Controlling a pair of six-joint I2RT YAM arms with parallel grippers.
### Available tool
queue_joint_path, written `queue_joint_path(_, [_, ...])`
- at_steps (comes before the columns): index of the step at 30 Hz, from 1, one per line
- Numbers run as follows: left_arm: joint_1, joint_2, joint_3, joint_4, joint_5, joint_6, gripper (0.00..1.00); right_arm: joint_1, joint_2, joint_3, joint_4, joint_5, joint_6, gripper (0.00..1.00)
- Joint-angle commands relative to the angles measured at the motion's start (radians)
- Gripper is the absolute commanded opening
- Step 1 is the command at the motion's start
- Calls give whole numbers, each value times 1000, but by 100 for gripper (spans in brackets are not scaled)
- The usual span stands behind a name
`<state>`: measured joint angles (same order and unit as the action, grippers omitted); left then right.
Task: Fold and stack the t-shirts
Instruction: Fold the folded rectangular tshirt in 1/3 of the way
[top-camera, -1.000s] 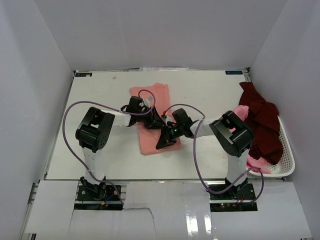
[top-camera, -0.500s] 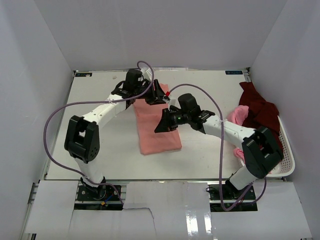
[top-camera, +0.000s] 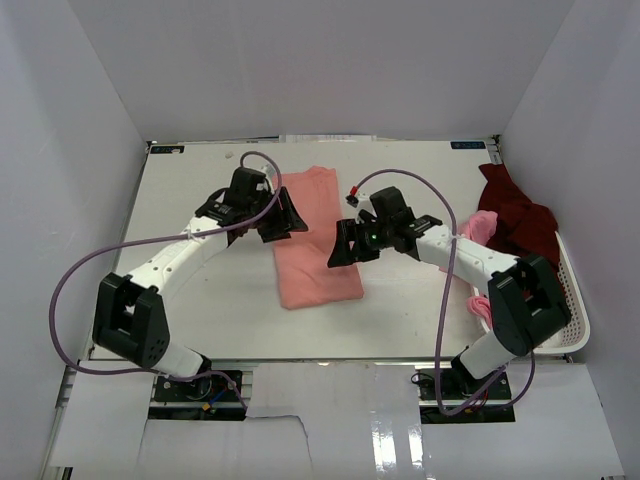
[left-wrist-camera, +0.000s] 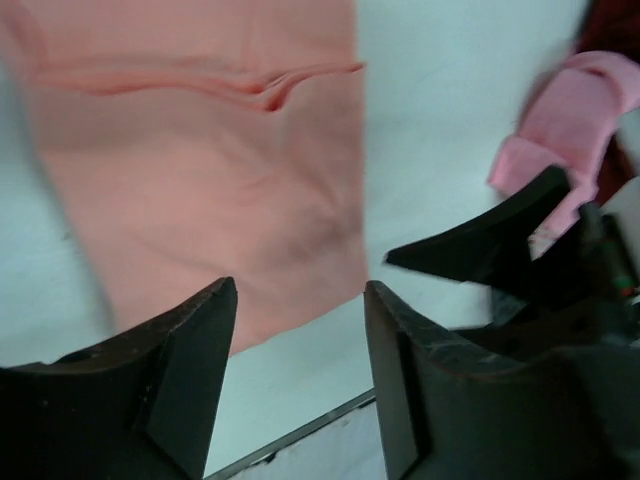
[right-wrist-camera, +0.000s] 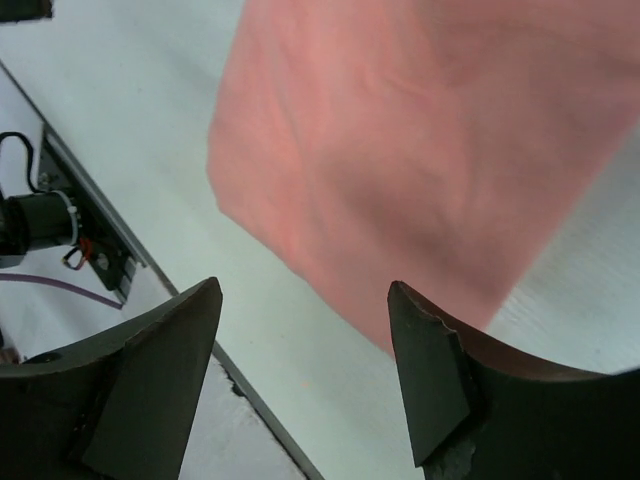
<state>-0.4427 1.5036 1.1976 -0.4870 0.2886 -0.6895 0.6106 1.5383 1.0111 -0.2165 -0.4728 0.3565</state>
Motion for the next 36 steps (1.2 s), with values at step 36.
queue_joint_path(36, [59,90,-438,370,-161,-93,82,-236,549,345,117,-104,-65,54])
